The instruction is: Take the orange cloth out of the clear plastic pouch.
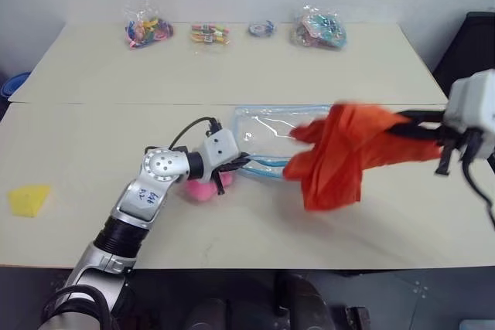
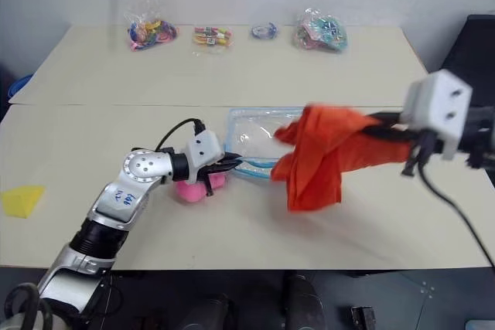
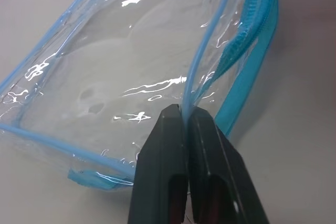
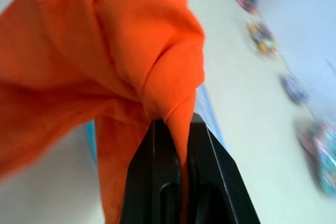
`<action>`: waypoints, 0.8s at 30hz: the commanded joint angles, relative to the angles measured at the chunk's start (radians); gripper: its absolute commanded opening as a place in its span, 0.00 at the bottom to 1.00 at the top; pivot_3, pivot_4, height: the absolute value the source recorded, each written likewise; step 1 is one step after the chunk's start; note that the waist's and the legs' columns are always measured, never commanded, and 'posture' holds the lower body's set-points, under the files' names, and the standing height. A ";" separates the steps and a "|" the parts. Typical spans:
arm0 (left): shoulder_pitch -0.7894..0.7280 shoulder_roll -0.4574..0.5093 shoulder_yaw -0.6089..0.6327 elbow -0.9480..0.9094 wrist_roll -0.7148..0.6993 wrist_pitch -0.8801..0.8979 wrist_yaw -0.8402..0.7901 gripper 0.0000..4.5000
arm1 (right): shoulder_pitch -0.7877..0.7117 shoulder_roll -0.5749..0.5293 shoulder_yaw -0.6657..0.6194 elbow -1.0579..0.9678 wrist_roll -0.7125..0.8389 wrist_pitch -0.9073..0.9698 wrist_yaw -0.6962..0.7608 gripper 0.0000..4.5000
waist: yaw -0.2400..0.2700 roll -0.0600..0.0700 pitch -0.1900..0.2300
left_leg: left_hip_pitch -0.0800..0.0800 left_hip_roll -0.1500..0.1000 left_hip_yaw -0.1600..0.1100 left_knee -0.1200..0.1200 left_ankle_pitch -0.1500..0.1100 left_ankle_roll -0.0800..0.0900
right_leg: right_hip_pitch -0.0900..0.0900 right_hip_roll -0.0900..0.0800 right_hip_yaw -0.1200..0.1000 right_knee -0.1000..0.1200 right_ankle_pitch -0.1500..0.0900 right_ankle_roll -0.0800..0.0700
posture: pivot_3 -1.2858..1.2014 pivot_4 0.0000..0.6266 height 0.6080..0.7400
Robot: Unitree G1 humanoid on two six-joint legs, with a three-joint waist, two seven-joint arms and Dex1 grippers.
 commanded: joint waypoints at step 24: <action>0.056 0.393 0.486 -0.275 -0.704 0.515 -0.314 0.64 | 0.203 0.025 0.164 0.849 -0.526 -1.000 -0.445 0.31 | -0.050 0.004 0.001 | 0.002 0.004 0.000 -0.003 0.001 -0.005 | 0.000 0.002 0.001 0.000 -0.001 -0.002 | 0.52 0.24 1.00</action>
